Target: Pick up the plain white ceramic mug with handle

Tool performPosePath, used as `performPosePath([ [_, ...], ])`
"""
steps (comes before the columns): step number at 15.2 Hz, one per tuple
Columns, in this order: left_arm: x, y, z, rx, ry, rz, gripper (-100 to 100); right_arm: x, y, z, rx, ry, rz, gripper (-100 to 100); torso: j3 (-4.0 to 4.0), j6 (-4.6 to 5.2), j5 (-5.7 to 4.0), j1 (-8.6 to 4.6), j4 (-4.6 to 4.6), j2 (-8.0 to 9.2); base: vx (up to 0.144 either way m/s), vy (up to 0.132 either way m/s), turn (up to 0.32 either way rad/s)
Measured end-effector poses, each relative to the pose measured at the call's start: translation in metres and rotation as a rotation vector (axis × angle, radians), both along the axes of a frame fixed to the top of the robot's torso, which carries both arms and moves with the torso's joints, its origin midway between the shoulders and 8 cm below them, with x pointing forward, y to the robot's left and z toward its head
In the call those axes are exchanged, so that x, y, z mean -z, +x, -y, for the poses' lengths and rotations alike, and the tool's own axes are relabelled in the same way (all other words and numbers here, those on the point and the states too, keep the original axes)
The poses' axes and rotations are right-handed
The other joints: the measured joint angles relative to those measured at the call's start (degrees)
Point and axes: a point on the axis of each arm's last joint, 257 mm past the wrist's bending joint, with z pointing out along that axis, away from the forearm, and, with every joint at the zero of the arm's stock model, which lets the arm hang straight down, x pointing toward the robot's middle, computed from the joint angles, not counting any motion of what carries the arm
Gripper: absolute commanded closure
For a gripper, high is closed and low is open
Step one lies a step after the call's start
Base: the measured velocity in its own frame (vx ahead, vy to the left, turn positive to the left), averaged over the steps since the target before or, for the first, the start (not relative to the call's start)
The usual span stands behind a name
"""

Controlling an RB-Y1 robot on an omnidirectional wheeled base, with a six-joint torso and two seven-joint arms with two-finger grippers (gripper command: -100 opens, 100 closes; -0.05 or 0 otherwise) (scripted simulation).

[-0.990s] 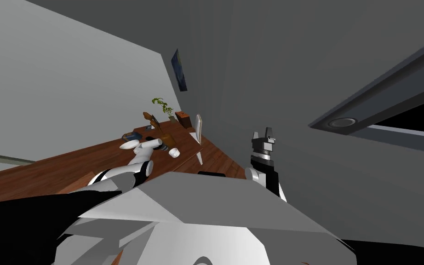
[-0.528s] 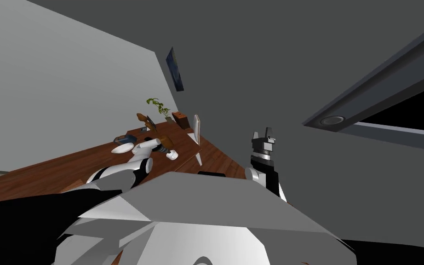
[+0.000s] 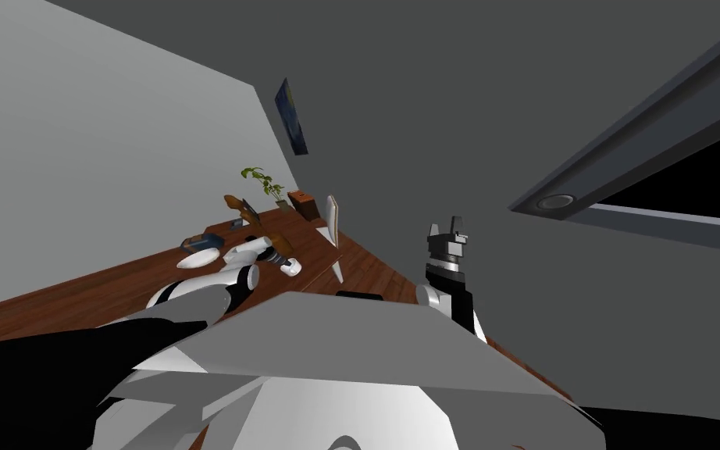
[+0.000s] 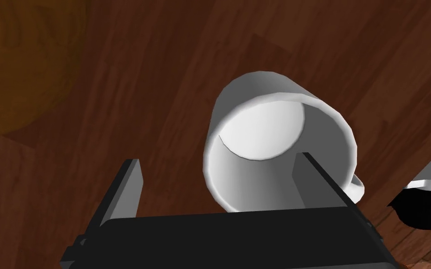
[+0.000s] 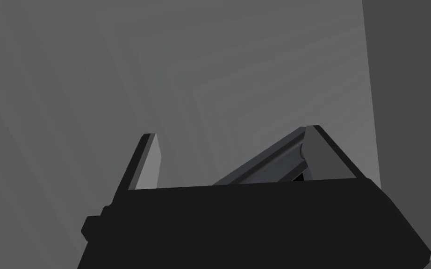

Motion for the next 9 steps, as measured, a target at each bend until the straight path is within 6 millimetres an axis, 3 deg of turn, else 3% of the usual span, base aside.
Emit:
performPosePath([
  [5, 0.012, -0.022, 0.017, -0.032, -0.084, -0.065, -100, 0.0, 0.0, 0.0, 0.0, 0.0, 0.0, 0, -0.01, 0.0, 0.01, 0.05, 0.0, -0.03, 0.024, 0.061, -0.039],
  [9, 0.027, -0.026, 0.024, -0.027, -0.089, -0.071, -100, 0.0, 0.0, 0.0, 0.0, 0.0, 0.0, 0, -0.04, -0.01, -0.02, -0.18, -0.02, -0.06, 0.035, 0.017, 0.036],
])
